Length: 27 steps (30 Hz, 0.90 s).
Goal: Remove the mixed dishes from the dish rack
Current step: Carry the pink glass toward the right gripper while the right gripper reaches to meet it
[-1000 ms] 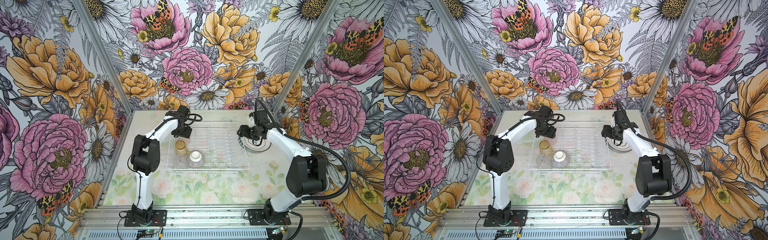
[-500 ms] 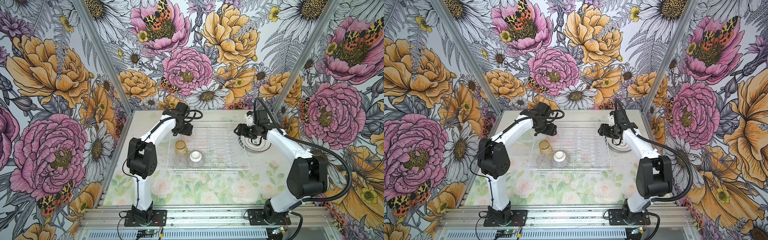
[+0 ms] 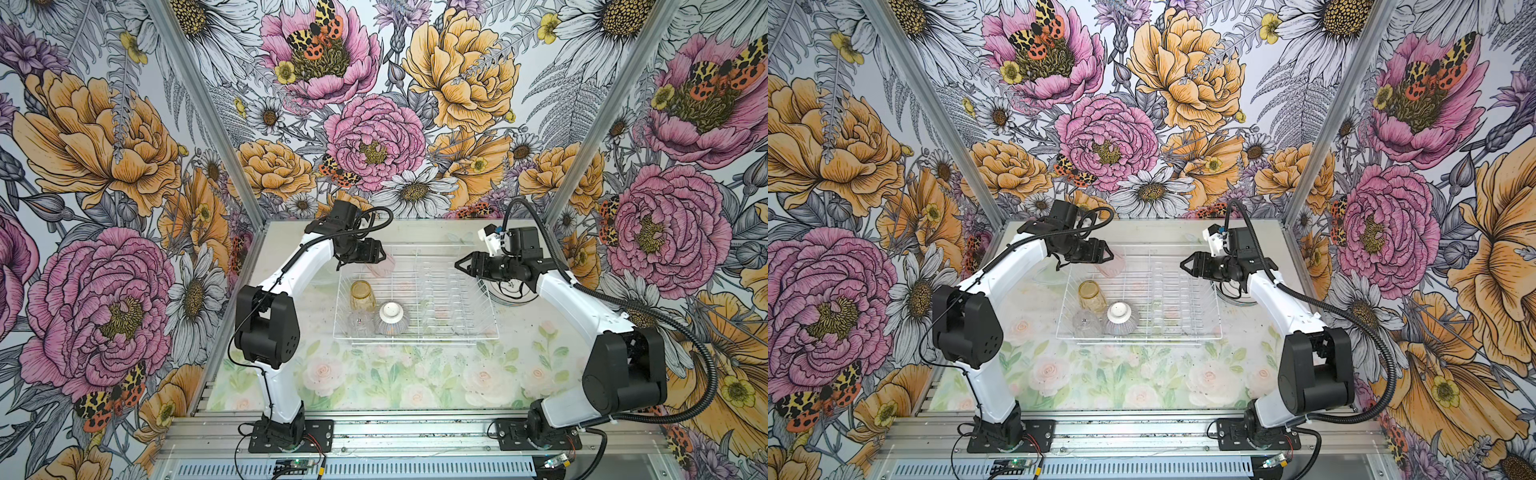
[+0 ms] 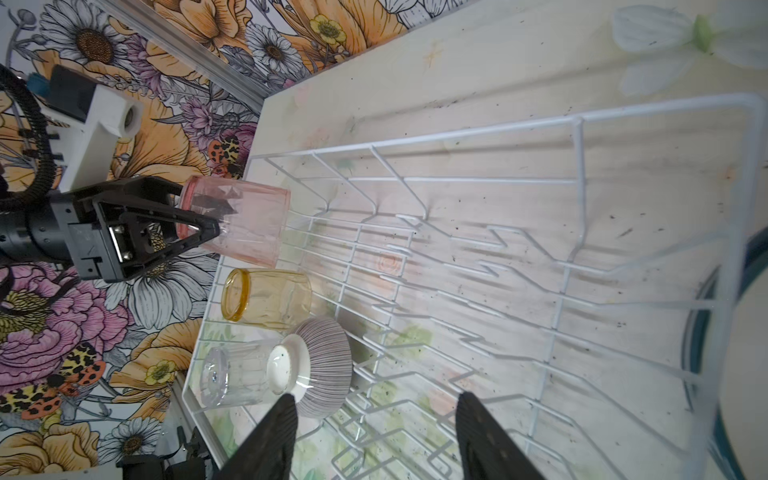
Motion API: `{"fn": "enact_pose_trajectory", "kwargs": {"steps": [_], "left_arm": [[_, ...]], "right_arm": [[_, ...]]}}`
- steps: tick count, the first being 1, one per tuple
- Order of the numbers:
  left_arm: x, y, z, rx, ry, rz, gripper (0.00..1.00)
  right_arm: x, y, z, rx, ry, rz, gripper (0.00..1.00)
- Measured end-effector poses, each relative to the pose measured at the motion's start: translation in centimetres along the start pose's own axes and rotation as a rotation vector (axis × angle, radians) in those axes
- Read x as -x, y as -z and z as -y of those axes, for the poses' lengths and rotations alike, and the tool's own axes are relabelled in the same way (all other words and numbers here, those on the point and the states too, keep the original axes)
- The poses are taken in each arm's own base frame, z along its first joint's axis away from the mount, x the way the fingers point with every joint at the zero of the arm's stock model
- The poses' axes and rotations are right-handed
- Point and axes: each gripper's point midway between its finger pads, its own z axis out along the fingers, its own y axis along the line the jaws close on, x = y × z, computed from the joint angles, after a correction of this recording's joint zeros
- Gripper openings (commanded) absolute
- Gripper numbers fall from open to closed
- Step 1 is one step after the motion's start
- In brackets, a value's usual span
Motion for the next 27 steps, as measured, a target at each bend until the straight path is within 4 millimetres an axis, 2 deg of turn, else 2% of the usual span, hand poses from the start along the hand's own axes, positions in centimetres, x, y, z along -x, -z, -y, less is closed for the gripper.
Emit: {"fn": "enact_pose_trajectory", "kwargs": {"steps": [2, 5, 10, 16, 22, 27], "left_arm": [[0.7, 0.9, 1.2, -0.067, 0.003, 0.041, 0.40], [1.8, 2.1, 3.2, -0.177, 0.009, 0.100, 0.40], [2.5, 2.7, 5.3, -0.318, 0.025, 0.143, 0.40], [2.8, 2.5, 6.8, -0.441, 0.058, 0.164, 0.40], [3.5, 3.0, 8.4, -0.581, 0.093, 0.211, 0.40], [4.5, 4.1, 9.7, -0.674, 0.097, 0.243, 0.40]], "right_arm": [[0.1, 0.0, -1.0, 0.050, 0.007, 0.009, 0.53], [0.3, -0.1, -2.3, 0.114, 0.011, 0.024, 0.51], [0.3, -0.5, -4.1, 0.243, -0.003, 0.064, 0.46], [1.4, -1.0, -6.4, 0.432, -0.064, 0.151, 0.44], [2.3, -0.2, -9.8, 0.546, -0.009, 0.187, 0.43], [2.8, 0.1, -11.1, 0.590, 0.018, 0.195, 0.40]]}}
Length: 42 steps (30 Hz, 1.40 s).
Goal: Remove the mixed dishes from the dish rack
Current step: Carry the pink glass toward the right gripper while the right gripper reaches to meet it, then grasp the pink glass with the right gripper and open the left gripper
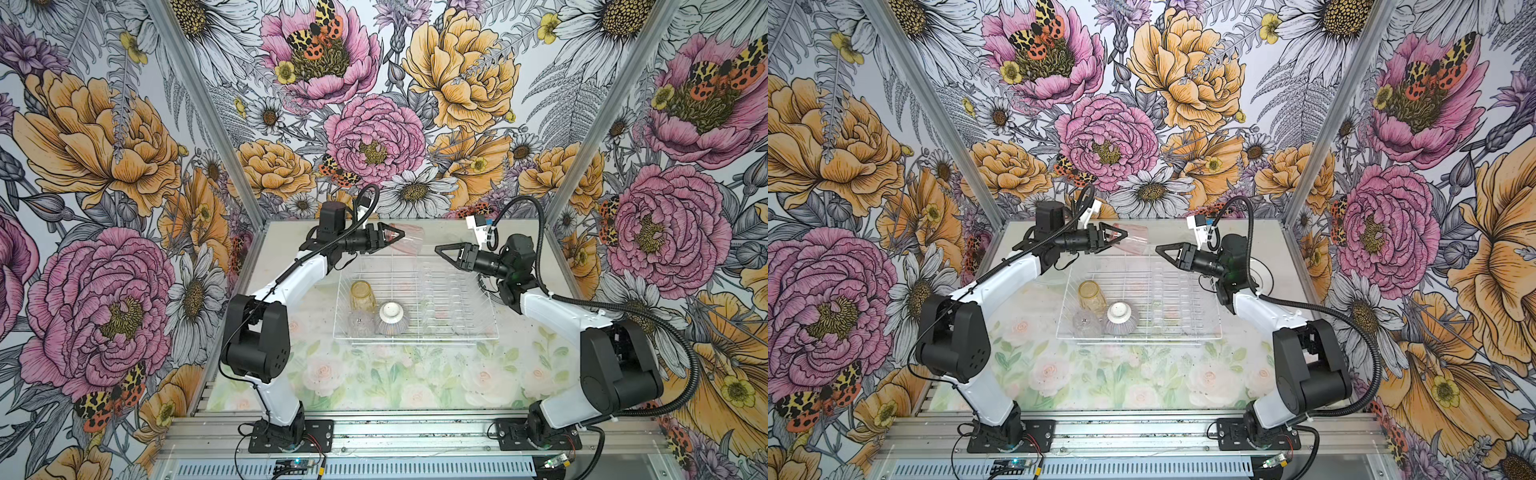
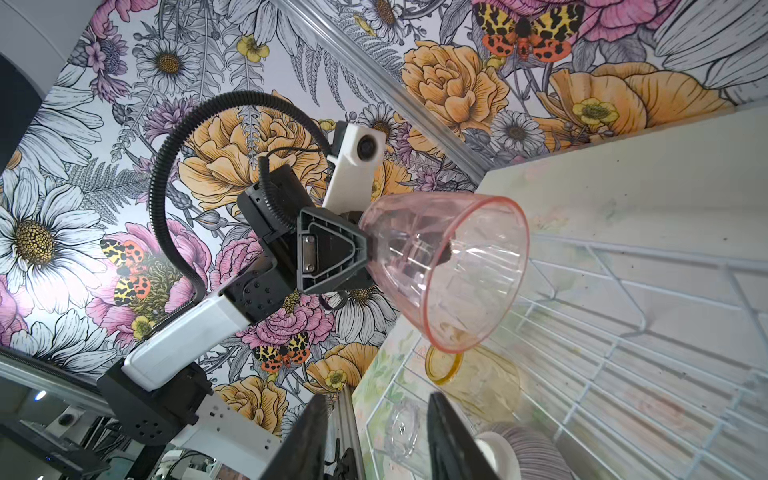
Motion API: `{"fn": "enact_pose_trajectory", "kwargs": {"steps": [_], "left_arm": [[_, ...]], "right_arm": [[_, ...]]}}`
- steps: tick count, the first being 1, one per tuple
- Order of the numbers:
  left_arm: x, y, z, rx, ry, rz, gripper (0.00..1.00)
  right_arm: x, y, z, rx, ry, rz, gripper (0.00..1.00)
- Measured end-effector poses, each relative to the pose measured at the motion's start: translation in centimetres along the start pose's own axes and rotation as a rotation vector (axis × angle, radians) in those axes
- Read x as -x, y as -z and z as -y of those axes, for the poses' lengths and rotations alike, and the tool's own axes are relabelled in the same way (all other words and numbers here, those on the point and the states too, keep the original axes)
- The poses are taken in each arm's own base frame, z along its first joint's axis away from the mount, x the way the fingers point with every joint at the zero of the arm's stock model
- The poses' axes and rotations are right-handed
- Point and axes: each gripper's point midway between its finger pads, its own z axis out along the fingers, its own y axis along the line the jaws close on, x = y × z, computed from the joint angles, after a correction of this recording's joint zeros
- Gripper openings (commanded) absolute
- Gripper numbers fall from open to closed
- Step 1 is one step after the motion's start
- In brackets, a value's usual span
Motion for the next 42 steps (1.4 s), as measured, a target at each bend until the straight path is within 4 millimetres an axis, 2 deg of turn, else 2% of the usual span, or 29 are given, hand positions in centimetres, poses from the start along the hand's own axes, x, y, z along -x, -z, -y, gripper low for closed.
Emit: {"fn": "enact_pose_trajectory", "kwargs": {"steps": [7, 15, 25, 27, 29, 32, 34, 38, 42], "left_arm": [[0.9, -0.1, 2.7, -0.110, -0.021, 0.015, 0.40], [0.6, -0.5, 3.8, -0.152, -0.023, 0.005, 0.40], [0.0, -1.5, 5.0, -0.201, -0.020, -0.018, 0.39], [-0.2, -1.7, 4.8, -0.204, -0.013, -0.024, 0.39], [-0.3, -2.0, 4.6, -0.208, -0.001, -0.028, 0.38], [-0.4, -2.3, 4.7, -0.224, 0.008, -0.035, 0.39], [-0.3, -2.3, 4.8, -0.229, 0.016, -0.033, 0.38], [-0.1, -2.3, 5.3, -0.252, 0.023, -0.033, 0.39], [0.0, -2.2, 5.5, -0.262, 0.023, -0.028, 0.41]], "right_arm": [[0.9, -0.6, -0.6, 0.032, 0.021, 0.007, 0.39], [2.1, -1.2, -1.8, 0.066, 0.055, 0.013, 0.39], [2.0, -2.5, -2.5, 0.097, 0.060, -0.006, 0.38], [2.0, -2.6, -2.6, 0.100, 0.059, -0.007, 0.34], [2.1, -2.8, -2.8, 0.106, 0.063, -0.007, 0.23], [2.2, -2.9, -2.9, 0.109, 0.063, -0.008, 0.13], [2.1, -2.9, -3.0, 0.116, 0.073, -0.013, 0.11], [2.3, -3.0, -3.8, 0.140, 0.097, -0.020, 0.00], [2.5, -3.0, -4.1, 0.146, 0.104, -0.019, 0.00]]}}
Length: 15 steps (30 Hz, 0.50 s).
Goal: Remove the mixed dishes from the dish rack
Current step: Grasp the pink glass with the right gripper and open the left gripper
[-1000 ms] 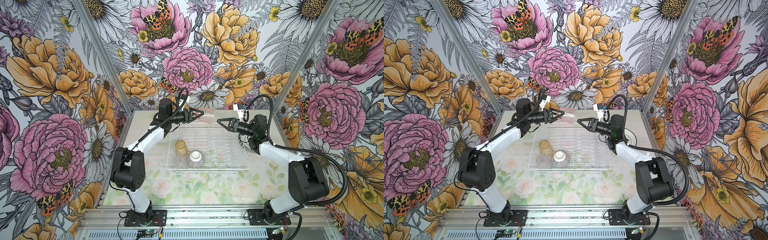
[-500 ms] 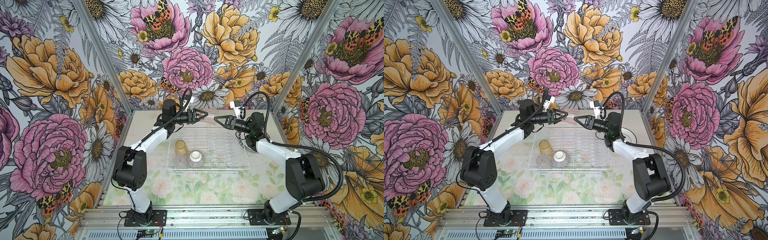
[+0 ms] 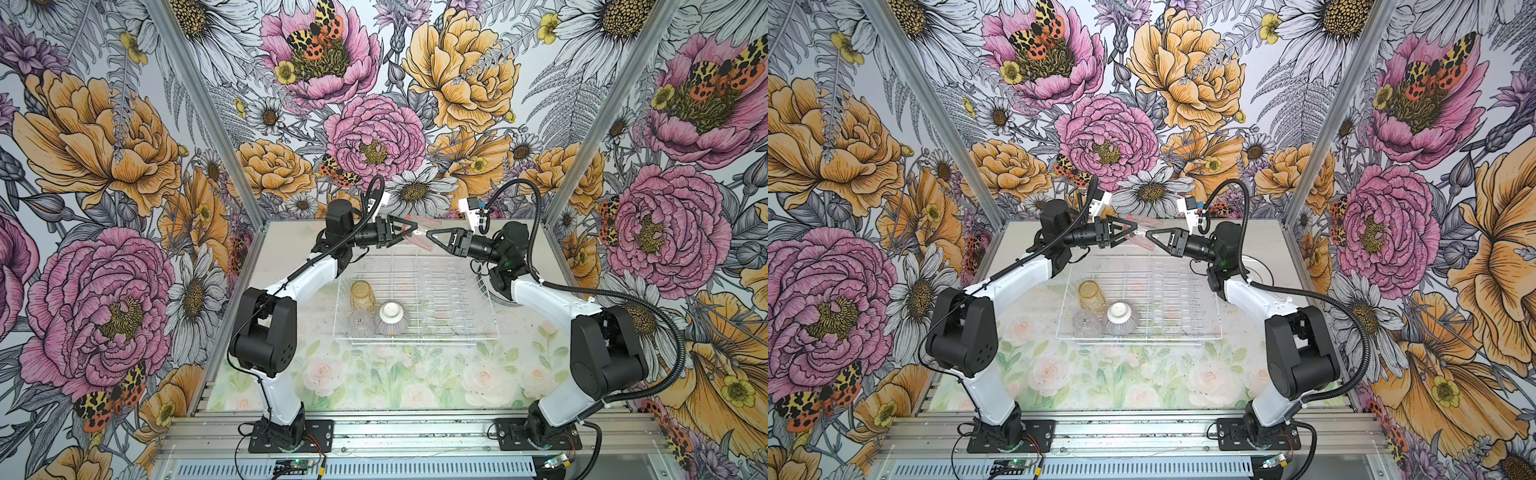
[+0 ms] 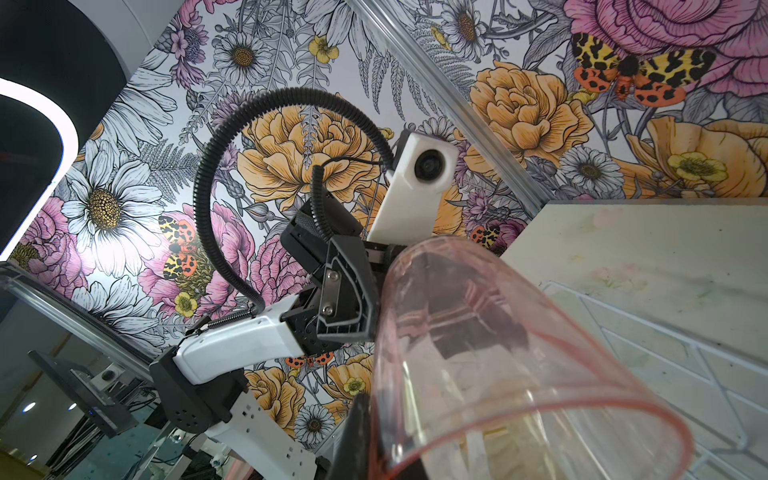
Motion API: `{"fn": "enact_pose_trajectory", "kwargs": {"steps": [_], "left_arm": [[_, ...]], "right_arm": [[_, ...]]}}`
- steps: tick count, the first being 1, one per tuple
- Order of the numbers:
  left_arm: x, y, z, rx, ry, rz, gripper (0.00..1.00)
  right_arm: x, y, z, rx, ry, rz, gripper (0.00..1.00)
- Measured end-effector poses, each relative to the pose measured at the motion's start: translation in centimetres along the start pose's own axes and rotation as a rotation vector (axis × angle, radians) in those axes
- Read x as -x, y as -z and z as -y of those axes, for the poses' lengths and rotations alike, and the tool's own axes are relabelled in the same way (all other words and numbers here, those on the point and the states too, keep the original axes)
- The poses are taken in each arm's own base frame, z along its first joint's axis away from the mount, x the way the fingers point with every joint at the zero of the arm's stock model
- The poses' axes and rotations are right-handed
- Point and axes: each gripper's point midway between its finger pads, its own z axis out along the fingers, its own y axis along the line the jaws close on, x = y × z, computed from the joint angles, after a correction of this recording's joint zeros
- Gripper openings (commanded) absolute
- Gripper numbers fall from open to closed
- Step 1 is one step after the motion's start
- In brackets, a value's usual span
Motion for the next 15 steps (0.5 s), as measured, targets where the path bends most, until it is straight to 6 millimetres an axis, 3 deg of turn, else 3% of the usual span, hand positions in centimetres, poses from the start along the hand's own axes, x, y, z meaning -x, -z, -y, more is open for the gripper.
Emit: {"fn": "enact_pose_trajectory", "kwargs": {"steps": [12, 14, 15], "left_arm": [[-0.8, 0.2, -1.1, 0.021, 0.003, 0.004, 0.87], [-0.9, 0.4, -1.2, 0.037, -0.008, 0.009, 0.99], [-0.9, 0.5, -1.1, 0.043, -0.018, 0.012, 0.99]], "right_arm": [[-0.7, 0.1, 0.3, -0.063, 0.014, -0.040, 0.00], [-0.8, 0.2, 0.2, -0.082, 0.018, -0.045, 0.00], [-0.8, 0.2, 0.2, -0.090, 0.020, -0.048, 0.00]]}}
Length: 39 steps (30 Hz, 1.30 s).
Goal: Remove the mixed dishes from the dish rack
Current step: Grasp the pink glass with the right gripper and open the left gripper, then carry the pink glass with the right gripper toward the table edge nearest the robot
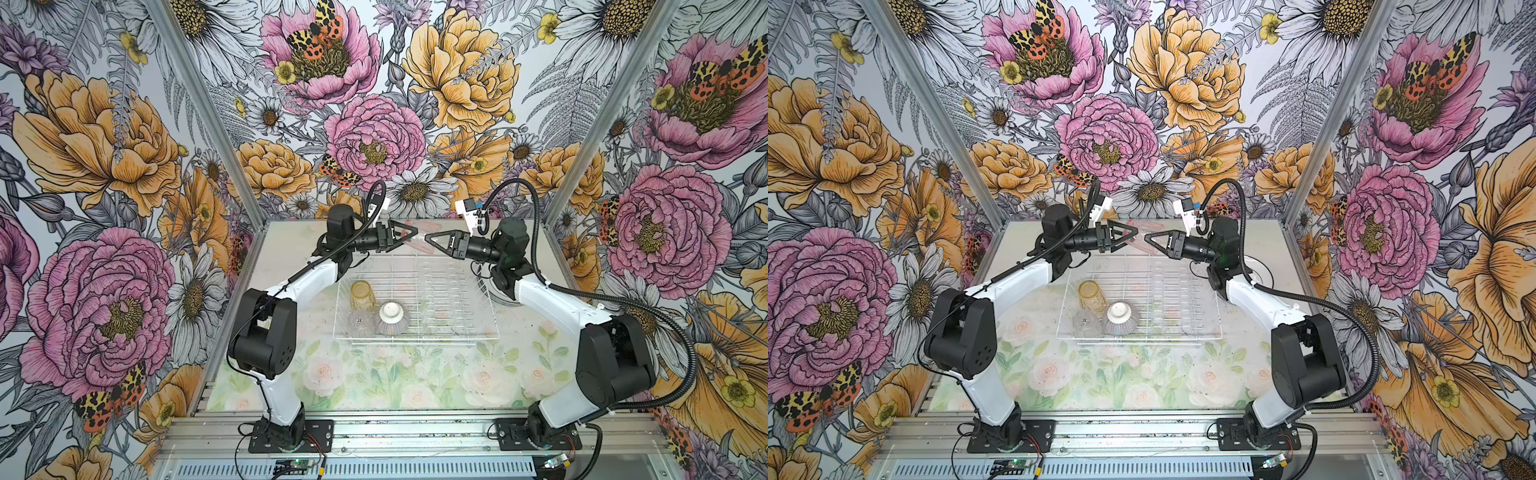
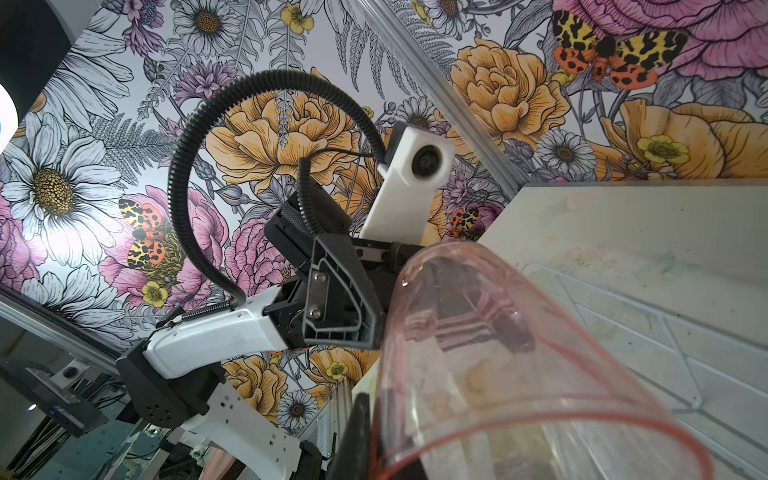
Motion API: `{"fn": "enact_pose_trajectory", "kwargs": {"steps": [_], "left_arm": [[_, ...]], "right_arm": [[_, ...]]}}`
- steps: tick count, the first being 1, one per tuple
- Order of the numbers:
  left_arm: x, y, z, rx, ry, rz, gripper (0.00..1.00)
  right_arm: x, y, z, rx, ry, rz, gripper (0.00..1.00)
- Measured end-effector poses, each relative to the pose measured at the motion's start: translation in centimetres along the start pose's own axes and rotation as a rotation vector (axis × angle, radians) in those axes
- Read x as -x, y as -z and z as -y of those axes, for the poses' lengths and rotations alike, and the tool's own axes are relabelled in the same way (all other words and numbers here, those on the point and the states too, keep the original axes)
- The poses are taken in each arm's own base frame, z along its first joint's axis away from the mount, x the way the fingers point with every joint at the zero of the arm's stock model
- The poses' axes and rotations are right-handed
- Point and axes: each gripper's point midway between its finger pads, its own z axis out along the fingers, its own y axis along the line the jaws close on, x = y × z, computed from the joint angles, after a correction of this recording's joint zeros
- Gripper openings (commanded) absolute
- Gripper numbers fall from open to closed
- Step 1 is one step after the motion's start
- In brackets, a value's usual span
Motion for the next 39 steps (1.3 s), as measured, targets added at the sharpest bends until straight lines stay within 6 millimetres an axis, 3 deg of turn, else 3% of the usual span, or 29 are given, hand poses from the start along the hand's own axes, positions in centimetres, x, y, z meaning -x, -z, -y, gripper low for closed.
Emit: {"fn": "enact_pose_trajectory", "kwargs": {"steps": [10, 15, 20, 23, 30, 35, 39], "left_arm": [[1.1, 2.4, 1.8, 0.097, -0.105, 0.068, 0.99], [1.1, 3.8, 0.3, 0.317, -0.162, 0.078, 0.99], [0.2, 5.9, -1.0, 0.518, -0.209, 0.069, 0.99], [-0.5, 7.3, -1.9, 0.631, -0.229, 0.056, 0.99], [-2.6, 9.4, -4.3, 0.840, -0.259, -0.024, 0.99], [-3.0, 10.2, -4.7, 0.916, -0.299, -0.041, 0.99], [-3.6, 11.5, -4.9, 0.973, -0.320, -0.042, 0.99]], "right_arm": [[-0.1, 1.0, -0.7, -0.127, 0.052, -0.042, 0.00], [-0.3, 2.8, -2.2, -0.263, 0.114, -0.071, 0.00], [-2.2, 4.5, -4.5, -0.423, 0.207, -0.125, 0.00], [-4.8, 4.7, -5.8, -0.512, 0.269, -0.209, 0.00], [-14.7, 5.5, -8.0, -0.677, 0.419, -0.527, 0.00], [-20.5, 6.7, -10.5, -0.680, 0.531, -0.678, 0.00], [-24.7, 7.9, -9.8, -0.711, 0.530, -0.777, 0.00]]}}
